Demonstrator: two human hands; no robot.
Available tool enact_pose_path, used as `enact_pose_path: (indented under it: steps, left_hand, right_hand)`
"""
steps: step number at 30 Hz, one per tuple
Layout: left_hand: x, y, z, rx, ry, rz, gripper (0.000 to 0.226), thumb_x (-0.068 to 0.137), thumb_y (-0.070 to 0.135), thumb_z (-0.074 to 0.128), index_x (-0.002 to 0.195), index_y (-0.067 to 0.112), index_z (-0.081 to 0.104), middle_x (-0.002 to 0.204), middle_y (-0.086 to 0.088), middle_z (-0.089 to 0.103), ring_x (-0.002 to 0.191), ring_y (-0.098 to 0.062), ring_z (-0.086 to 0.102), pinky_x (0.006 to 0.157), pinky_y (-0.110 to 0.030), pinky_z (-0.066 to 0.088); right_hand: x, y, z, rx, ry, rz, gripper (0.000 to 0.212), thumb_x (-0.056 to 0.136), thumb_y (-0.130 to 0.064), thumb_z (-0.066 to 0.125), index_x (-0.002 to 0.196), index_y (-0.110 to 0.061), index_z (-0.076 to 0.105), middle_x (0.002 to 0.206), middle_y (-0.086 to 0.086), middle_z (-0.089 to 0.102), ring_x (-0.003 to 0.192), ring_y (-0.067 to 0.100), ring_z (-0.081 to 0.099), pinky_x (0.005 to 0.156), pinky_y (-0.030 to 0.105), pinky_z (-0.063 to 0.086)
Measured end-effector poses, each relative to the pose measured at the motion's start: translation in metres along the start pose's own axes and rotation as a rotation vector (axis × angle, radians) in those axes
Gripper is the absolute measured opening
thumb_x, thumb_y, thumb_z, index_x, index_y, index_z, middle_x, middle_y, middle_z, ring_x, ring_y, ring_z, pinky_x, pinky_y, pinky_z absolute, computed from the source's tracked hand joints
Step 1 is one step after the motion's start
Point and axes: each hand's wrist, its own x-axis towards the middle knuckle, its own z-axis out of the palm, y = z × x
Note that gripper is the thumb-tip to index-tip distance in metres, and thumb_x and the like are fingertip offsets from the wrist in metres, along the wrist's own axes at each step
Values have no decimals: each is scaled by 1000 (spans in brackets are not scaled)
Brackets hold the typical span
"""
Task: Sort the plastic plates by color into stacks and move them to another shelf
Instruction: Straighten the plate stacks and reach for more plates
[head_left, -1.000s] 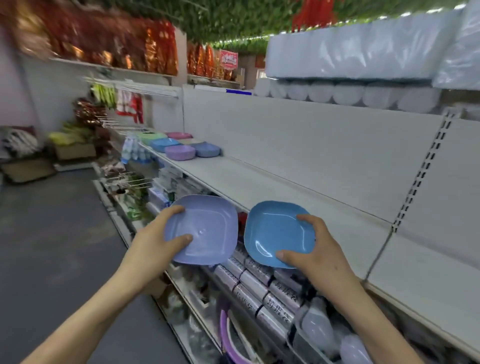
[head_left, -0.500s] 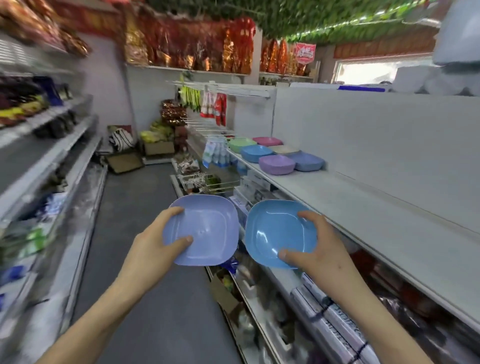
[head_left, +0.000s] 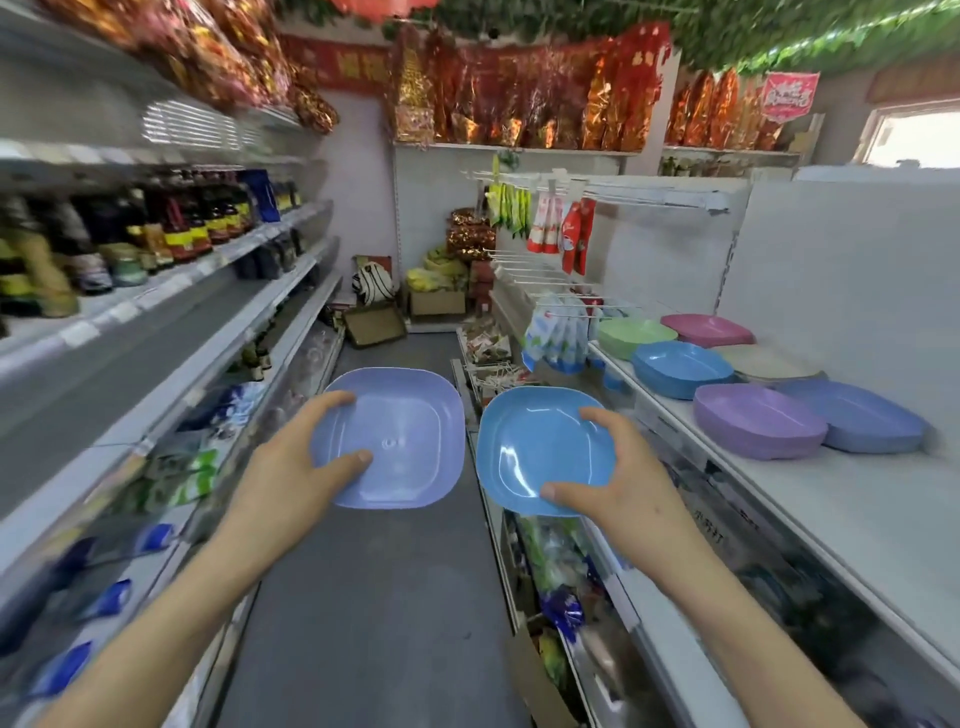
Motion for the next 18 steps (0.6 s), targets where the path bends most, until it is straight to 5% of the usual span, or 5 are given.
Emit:
enact_pose_path:
  steps: [5,10,18]
  left_hand:
    - [62,-29,4,30,16,-23,51,93,35,71,136,50,48,132,22,48,108,-12,52,77,-36,45]
    - [147,-65,19,-1,-28,29,53,92,31,74,138,44,51,136,25,48,119,-6,45,92,-36,40]
    - [298,-104,34,-69,-172,87,49,90,35,75,130,52,53,129,21,50,107,-19,52,82,-41,47]
  right_hand:
    - [70,1,32,-31,-39,-14,82,75,-34,86,142,-44,39,141,-22,43,123,5,43,90,32,39]
    - [136,9,69,-32,10,37,81,76,-35,85,141,-46,38,138,-25,42,123,4,43,88,31,39]
    - [229,-8,107,-66,196,109,82,73,-38,85,141,-48,40,141,-25,44,127,6,44,98,38,43]
